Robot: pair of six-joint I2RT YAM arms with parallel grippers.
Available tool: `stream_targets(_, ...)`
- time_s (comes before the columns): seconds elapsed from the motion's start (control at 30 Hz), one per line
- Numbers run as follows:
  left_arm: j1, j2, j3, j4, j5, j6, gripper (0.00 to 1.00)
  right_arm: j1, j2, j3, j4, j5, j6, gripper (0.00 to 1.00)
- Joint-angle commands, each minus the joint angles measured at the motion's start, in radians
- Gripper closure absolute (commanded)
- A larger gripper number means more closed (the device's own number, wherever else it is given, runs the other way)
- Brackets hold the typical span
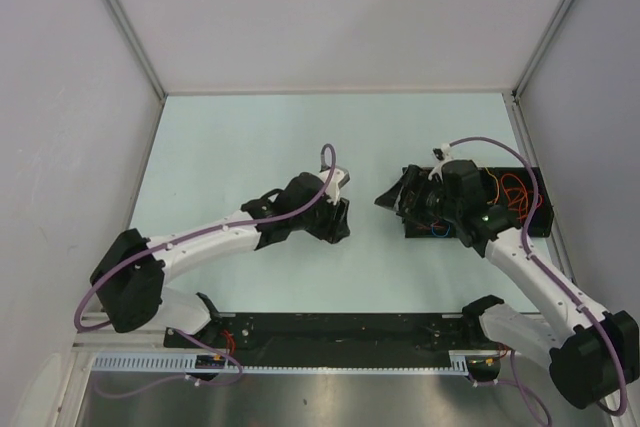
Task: Untangle the cables
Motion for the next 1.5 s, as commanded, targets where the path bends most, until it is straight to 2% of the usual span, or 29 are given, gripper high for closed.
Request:
stream_targets(0.0,0.003,-0.024,-0.028,0.042,0.012,0.033,0.30,0.063,0.031,0.001,0.020,0.055,0.009,0.20)
stream_targets(0.03,0.001,-0.027,-0.027,0.034,-0.024,0.041,0.23,0.072,0.035,0.001,0.021,0.057,0.009,0.20)
stream_targets(0.13,-0.005,-0.038,-0.015,-0.016,-0.118,0.085,0.16,0.084,0.038,0.001,0.018,0.063,0.003,0.20)
stream_targets(0.33,-0.026,0.011,-0.012,-0.104,-0.242,0.142,0.15,0.084,0.022,0.001,-0.015,0.112,-0.025,0.19)
stream_targets(0.43,-0.060,0.043,-0.019,-0.099,-0.284,0.095,0.16,0.083,0.015,0.001,-0.044,0.158,-0.043,0.19)
stream_targets(0.5,-0.081,0.039,-0.041,-0.103,-0.359,0.038,0.18,0.086,0.012,0.001,-0.060,0.179,-0.080,0.20)
stream_targets(0.6,-0.082,-0.033,-0.073,-0.133,-0.417,-0.089,0.21,0.107,0.037,0.002,-0.029,0.132,-0.147,0.22)
stream_targets(0.63,-0.082,-0.062,-0.079,-0.194,-0.433,-0.135,0.21,0.116,0.055,0.005,-0.026,0.115,-0.192,0.24)
stream_targets(0.77,-0.072,-0.268,-0.061,-0.386,-0.531,-0.175,0.16,0.242,0.197,0.080,-0.066,0.144,-0.287,0.27)
stream_targets(0.9,0.021,-0.388,-0.009,-0.575,-0.581,-0.157,0.15,0.381,0.313,0.184,-0.095,0.277,-0.373,0.27)
stream_targets(1.0,0.085,-0.493,-0.053,-0.583,-0.592,-0.099,0.14,0.446,0.417,0.228,-0.092,0.322,-0.431,0.27)
stream_targets(1.1,0.122,-0.585,-0.131,-0.489,-0.572,-0.041,0.13,0.506,0.520,0.287,-0.090,0.366,-0.486,0.23)
stream_targets(1.3,0.199,-0.586,-0.124,-0.468,-0.522,-0.016,0.13,0.575,0.684,0.387,-0.106,0.417,-0.577,0.20)
stream_targets(1.47,0.211,-0.567,-0.125,-0.469,-0.511,-0.007,0.13,0.588,0.791,0.429,-0.101,0.448,-0.606,0.20)
